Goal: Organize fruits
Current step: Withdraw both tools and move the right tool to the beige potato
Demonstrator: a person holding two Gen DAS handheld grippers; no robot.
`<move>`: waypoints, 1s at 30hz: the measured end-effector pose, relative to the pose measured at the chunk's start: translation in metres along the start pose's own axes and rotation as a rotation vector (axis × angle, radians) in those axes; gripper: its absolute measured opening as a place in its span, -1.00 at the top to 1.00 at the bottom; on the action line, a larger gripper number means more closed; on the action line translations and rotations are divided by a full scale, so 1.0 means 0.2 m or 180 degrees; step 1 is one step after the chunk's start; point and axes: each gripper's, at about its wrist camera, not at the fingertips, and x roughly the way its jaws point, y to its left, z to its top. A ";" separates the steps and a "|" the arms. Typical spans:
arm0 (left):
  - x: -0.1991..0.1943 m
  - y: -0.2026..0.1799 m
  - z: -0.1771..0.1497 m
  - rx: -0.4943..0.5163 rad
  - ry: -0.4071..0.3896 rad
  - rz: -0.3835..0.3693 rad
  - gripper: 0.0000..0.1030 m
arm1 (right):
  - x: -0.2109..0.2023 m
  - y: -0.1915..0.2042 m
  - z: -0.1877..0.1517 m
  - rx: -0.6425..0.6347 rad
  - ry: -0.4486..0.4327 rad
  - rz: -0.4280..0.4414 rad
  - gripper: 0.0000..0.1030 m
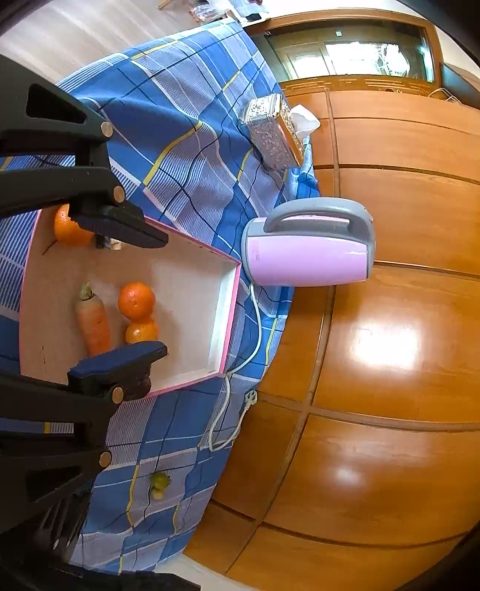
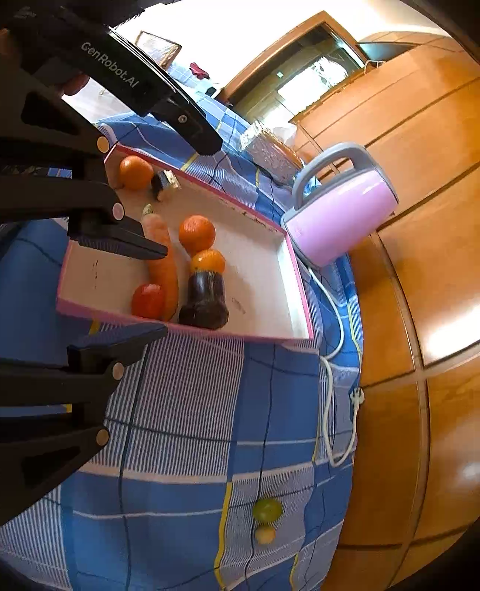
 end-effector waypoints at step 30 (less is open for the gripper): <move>0.02 -0.41 -0.14 0.0681 0.0295 -0.0500 -0.03 | -0.30 -0.45 -0.08 0.0440 -0.0354 -0.0835 0.23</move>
